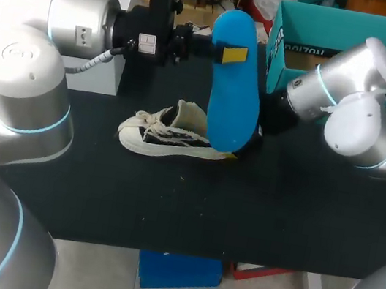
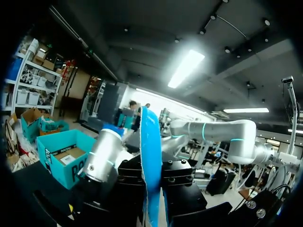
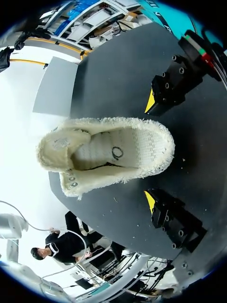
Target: Take the shoe out of the shoebox, open the shoe tongue, remove and reinsert the insole, then place the shoe into the shoebox
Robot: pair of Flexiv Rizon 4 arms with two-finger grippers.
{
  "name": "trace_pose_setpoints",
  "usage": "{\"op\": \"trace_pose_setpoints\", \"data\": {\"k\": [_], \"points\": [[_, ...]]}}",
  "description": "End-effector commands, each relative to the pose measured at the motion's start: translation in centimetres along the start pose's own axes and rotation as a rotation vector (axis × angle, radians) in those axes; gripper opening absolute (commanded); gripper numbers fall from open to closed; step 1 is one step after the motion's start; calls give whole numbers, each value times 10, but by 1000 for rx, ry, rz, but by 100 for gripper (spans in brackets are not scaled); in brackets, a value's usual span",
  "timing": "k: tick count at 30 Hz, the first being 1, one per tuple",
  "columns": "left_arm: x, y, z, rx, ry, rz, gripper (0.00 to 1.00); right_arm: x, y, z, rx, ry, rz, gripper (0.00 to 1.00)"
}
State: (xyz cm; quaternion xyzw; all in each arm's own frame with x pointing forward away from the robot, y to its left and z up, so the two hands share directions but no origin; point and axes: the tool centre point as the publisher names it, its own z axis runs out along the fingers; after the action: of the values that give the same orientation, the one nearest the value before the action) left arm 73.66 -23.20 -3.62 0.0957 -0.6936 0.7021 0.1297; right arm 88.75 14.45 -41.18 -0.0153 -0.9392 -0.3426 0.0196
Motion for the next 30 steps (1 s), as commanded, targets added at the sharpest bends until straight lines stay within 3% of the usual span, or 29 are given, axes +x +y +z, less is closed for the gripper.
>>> {"op": "trace_pose_setpoints", "data": {"k": [1, 10, 30], "points": [[0, 1, 2, 2, -3, 1, 0, -3, 8, -15, 154, 33, 5, 100], [0, 1, 2, 2, -3, 1, 0, -3, 13, -26, 337, 11, 9, 100], [0, 1, 2, 2, -3, 1, 0, -6, 34, -29, 490, 36, -98, 100]]}}
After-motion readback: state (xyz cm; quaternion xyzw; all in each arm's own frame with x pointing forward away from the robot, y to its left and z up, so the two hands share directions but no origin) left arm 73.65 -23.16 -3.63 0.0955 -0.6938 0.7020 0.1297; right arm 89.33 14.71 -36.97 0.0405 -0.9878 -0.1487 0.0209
